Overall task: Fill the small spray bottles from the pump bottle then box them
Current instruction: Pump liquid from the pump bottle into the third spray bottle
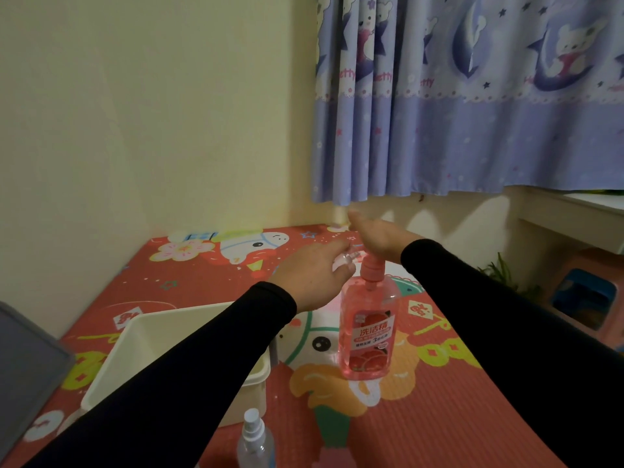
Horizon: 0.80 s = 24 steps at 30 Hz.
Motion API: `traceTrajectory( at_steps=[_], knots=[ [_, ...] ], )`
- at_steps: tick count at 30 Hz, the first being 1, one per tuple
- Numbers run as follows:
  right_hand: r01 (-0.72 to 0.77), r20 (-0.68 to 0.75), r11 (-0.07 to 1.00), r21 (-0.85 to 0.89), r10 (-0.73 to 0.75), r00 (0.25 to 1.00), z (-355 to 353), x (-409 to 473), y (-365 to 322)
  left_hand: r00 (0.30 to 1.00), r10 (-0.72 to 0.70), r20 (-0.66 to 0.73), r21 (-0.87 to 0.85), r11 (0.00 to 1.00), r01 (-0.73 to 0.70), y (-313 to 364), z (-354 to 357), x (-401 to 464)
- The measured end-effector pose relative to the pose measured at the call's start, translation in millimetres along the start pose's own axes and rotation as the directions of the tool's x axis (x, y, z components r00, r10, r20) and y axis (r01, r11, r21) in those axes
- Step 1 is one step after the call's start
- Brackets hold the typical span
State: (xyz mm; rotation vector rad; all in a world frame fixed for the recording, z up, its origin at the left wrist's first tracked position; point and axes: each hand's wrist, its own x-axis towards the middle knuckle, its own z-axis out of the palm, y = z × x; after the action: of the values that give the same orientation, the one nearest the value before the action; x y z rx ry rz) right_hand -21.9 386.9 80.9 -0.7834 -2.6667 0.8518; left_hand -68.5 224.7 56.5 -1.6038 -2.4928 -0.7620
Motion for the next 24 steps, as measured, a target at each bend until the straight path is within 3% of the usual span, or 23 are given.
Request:
traceTrajectory(
  at_steps=[5, 11, 18, 24],
  knots=[
    [0.005, 0.038, 1.0, 0.028, -0.006, 0.999, 8, -2, 1, 1.0, 0.007, 0.001, -0.032, 0.999, -0.007, -4, 8, -2],
    [0.005, 0.041, 0.999, -0.053, -0.003, 0.999, -7, -4, -2, 1.0, -0.001, 0.016, -0.002, 1.0, 0.001, -2, -3, 3],
    [0.029, 0.026, 0.999, 0.029, -0.03, 0.999, 9, -3, 3, 1.0, -0.003, 0.02, 0.011, 1.0, 0.002, -6, 11, -3],
    [0.019, 0.033, 0.999, -0.035, -0.018, 0.999, 0, -6, -2, 0.999, 0.002, 0.043, 0.022, 1.0, -0.003, -2, 0, 0]
  ],
)
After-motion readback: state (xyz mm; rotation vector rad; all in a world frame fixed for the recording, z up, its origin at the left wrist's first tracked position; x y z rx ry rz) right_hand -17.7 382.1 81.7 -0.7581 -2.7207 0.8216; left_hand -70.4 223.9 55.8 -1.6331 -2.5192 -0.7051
